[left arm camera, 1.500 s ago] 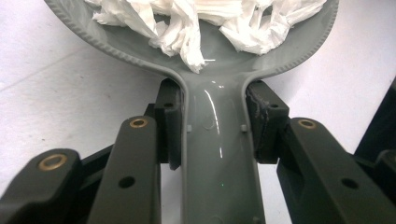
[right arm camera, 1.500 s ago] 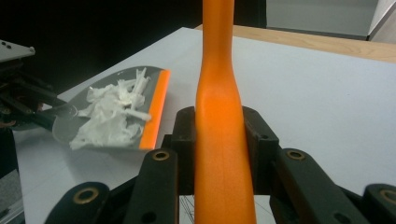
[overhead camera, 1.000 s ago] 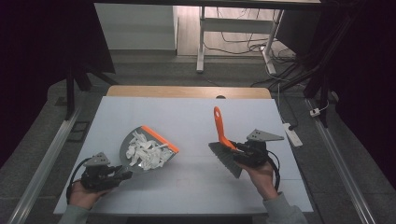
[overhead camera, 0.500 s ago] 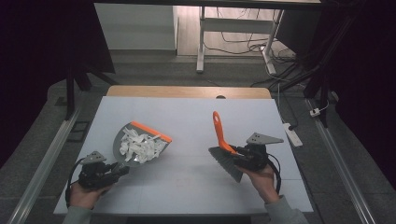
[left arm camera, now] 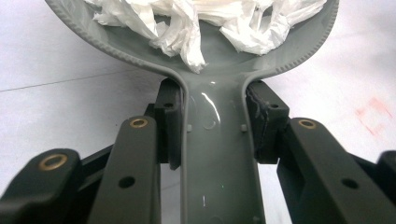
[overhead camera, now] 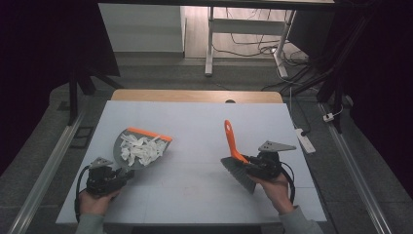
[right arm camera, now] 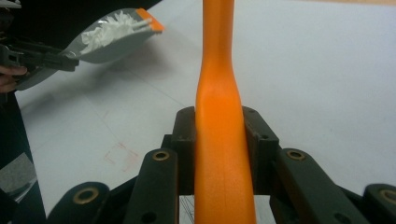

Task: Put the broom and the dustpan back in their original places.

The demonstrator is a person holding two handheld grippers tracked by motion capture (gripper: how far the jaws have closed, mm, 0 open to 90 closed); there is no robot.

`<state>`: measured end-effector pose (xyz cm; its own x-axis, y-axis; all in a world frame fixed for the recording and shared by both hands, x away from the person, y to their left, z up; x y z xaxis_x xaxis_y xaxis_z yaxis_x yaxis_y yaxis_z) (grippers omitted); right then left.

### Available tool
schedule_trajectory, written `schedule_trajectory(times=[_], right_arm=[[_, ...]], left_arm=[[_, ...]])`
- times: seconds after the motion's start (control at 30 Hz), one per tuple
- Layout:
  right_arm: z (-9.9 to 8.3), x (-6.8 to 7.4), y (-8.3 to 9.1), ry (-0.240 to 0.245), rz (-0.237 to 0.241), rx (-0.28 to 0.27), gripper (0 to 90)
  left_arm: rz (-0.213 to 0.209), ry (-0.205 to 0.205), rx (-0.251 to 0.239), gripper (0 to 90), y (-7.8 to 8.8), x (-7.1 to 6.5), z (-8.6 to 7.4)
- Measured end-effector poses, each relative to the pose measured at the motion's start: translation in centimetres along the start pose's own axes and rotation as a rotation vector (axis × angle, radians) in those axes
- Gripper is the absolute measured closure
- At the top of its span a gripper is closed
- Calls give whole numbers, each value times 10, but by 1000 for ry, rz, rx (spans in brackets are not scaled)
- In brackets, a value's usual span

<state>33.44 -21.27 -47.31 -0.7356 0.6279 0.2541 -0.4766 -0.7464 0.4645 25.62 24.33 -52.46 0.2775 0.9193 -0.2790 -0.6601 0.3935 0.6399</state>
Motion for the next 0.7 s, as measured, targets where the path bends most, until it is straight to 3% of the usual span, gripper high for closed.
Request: schedule_trajectory(times=[0.2,0.47,0.7], right_arm=[[-3,-1,1,-18,-2,15,696],[-7,-1,0,-36,1,40,696],[-14,-6,-7,-82,-7,82,696]], left_arm=[[66,45,7,610,-12,-2,3],[99,67,10,609,-26,-4,6],[115,101,14,608,-37,0,7]])
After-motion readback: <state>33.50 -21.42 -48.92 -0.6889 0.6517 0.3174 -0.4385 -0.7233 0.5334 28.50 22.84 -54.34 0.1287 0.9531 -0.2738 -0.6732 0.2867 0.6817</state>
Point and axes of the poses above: each handheld gripper's, and its own axes: y roughly backward along the jaws, z roughly out of its top, x roughly to its left, the point moved 2 cm from there along -y, roughly forward along the jaws, and after that the axes turned 3 degrees about -x, right-handed, at the moved point
